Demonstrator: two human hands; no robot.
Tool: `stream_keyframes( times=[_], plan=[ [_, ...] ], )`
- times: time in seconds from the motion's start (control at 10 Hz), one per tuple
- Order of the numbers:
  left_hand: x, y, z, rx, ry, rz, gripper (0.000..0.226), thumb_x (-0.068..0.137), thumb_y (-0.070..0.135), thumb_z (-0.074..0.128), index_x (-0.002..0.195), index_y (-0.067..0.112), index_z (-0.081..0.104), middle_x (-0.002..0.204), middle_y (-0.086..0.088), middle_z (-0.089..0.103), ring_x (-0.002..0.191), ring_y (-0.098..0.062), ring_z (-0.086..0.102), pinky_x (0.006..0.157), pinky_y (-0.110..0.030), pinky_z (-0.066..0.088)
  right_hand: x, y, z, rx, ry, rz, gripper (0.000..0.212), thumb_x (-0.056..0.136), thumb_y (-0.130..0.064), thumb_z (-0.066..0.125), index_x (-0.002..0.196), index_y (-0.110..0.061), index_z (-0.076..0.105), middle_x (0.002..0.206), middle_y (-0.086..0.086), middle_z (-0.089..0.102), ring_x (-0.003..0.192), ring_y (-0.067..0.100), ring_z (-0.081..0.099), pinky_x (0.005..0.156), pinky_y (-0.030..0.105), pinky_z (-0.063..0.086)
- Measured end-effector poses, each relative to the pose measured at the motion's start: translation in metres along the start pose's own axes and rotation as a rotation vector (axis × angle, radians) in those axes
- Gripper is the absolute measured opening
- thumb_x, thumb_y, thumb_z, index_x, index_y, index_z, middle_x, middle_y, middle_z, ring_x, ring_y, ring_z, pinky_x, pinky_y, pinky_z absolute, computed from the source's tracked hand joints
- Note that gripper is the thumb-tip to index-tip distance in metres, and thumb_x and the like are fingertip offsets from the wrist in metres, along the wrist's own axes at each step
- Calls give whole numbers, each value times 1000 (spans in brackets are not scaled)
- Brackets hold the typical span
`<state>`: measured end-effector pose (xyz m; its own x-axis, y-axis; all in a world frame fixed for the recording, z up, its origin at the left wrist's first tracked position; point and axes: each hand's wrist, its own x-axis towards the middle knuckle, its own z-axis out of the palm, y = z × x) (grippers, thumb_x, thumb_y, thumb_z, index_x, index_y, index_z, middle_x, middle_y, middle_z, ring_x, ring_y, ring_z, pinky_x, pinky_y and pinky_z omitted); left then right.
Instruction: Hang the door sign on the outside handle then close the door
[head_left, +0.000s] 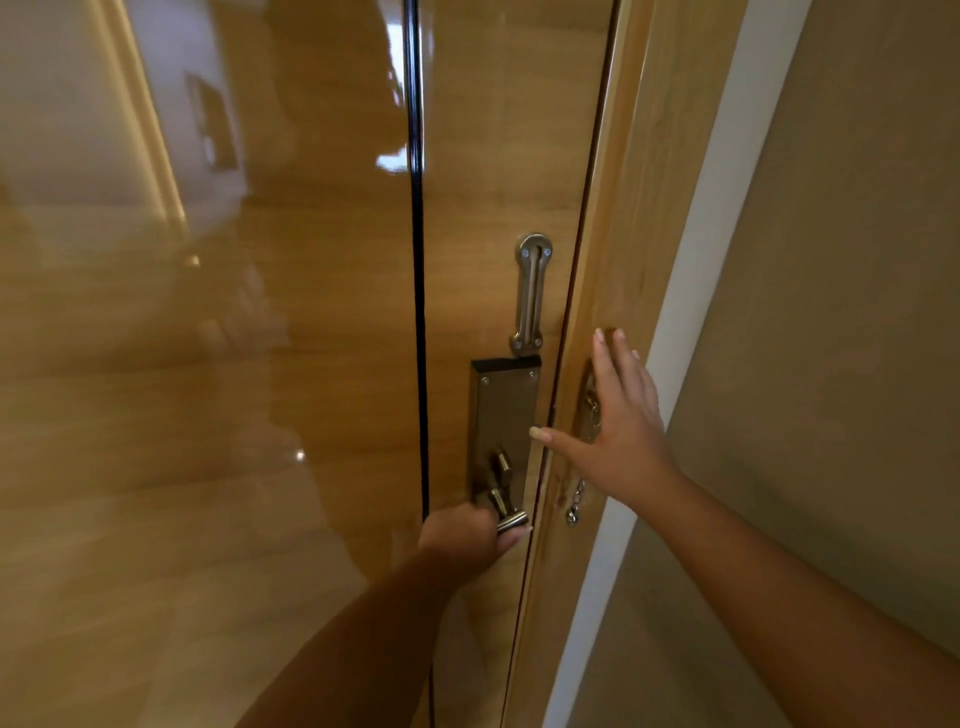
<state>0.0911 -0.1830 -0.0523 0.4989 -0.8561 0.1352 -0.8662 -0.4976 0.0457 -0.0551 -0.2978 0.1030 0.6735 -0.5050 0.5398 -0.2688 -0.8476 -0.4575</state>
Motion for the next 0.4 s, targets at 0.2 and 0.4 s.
stream_keyframes(
  times=[0.2,0.4],
  plan=[
    [-14,16,-54,80,-37,-90,47,86,65,38,98,22,56,82,0,59,74,-19,54,69,-38,38,-52,-4,-25,-72,-149,59,110,64,-73,59,133,-53,-24,157,-10,-18,143,21,-12,111,53,13],
    [-105,35,-103,123,96,-70,69,81,68,38,140,35,22,150,-5,31,136,-31,25,105,-55,27,-113,3,-52,-112,-339,115,111,66,-73,58,141,-43,-17,157,-3,-20,143,30,-13,113,58,12]
  ],
)
